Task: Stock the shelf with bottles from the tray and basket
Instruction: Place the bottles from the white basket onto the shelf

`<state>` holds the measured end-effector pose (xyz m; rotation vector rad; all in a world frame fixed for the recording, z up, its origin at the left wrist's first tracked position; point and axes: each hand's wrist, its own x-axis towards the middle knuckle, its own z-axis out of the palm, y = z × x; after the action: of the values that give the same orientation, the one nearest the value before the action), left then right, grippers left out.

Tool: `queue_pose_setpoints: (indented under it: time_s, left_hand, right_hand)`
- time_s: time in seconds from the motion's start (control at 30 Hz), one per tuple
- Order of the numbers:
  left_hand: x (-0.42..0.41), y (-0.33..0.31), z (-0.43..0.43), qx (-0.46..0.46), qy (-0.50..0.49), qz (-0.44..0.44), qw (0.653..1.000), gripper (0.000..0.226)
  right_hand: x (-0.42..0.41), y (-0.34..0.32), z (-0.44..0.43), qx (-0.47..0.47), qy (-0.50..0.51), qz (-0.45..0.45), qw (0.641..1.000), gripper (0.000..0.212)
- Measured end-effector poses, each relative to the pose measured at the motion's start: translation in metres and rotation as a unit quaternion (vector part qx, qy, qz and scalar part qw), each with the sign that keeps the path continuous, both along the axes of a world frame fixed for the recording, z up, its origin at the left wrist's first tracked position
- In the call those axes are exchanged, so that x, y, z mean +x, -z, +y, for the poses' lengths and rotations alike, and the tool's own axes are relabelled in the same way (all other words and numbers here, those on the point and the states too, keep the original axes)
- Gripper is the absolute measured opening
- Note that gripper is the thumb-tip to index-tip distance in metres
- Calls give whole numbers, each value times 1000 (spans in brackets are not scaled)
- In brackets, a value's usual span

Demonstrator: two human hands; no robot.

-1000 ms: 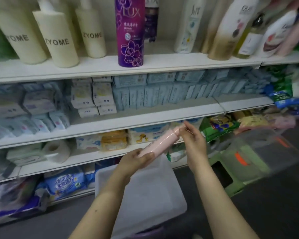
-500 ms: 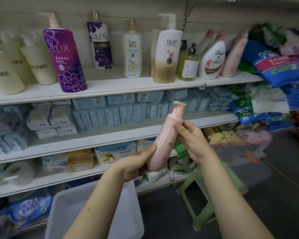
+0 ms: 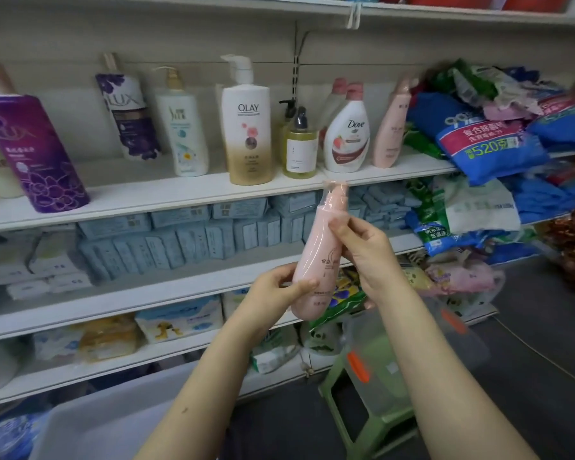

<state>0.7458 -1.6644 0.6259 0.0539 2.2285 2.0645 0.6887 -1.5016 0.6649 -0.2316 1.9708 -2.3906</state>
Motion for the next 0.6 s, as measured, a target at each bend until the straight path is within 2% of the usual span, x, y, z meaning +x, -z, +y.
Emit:
queue_pose_setpoints:
  time_s: [0.1,0.23,0.43,0.6]
  left_hand:
    - [-20,2,14,36,-5,-6,999,21]
    - [-56,5,31,89,-20,-38,995,28]
    - [-129,-11,41,108,27,-18,994,21]
    - [-181,-27,50,72,58,6,996,32]
  right_hand:
    - [-20,4,16,-18,-28,-15,999,45]
    - [-51,11,38,5,-42,-44,998,67]
    - [-107,2,54,50,-41,-25,998,38]
    - [-147,-11,65,42,-15,16,999,55]
